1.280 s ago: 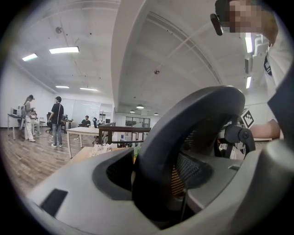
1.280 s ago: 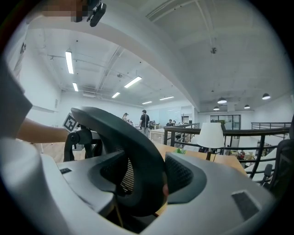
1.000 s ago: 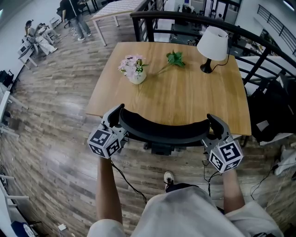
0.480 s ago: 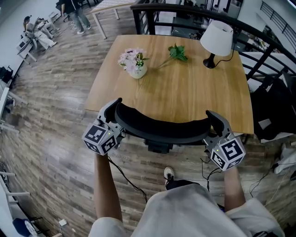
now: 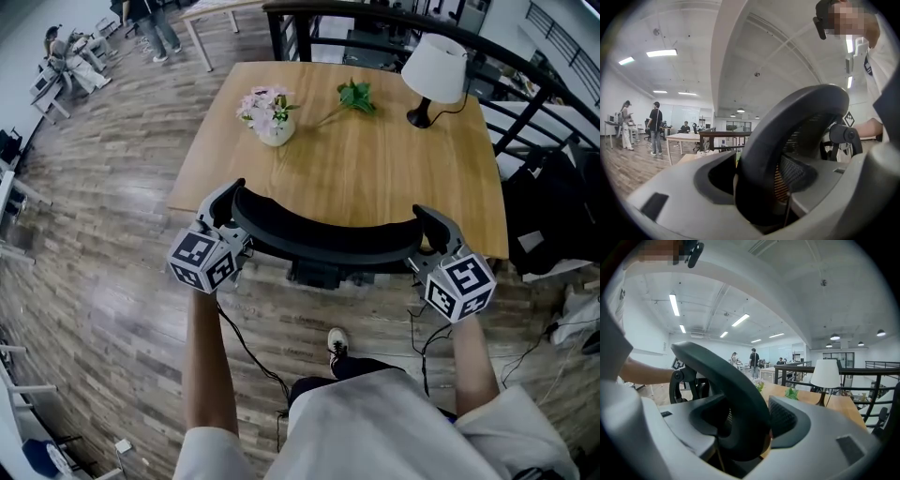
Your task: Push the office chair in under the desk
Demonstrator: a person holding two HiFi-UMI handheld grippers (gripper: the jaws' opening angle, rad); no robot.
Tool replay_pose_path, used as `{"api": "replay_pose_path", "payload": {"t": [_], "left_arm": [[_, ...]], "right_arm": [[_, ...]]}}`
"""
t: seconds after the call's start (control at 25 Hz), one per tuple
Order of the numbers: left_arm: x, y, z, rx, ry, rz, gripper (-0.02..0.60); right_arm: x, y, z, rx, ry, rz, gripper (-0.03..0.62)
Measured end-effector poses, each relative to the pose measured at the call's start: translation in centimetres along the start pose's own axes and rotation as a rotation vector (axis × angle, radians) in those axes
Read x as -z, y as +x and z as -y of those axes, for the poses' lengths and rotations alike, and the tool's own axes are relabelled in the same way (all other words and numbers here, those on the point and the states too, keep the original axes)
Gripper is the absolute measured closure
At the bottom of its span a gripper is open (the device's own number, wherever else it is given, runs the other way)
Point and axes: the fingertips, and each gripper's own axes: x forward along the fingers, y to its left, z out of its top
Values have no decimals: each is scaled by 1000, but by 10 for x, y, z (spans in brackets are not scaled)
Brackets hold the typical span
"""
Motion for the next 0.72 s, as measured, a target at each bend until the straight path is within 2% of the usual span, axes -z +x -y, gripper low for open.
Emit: {"api": "replay_pose_path", "payload": {"t": [0.2, 0.24, 0.48, 0.6, 0.72], "left_arm": [[-2, -16, 6, -52, 72, 64, 277], [-1, -23, 6, -64, 66, 74, 259], [17, -70, 15, -91, 22, 51, 259], [25, -94, 29, -77, -2, 46, 259], [35, -117, 53, -25, 14, 18, 259]], "right_arm": [[-2, -12, -1, 54, 5, -14, 301], [-2, -17, -2, 62, 12, -7, 303], [3, -63, -14, 148, 13, -4, 304], [6, -86, -29, 188, 36, 4, 304], [6, -111, -50, 216, 65, 33, 306]]}}
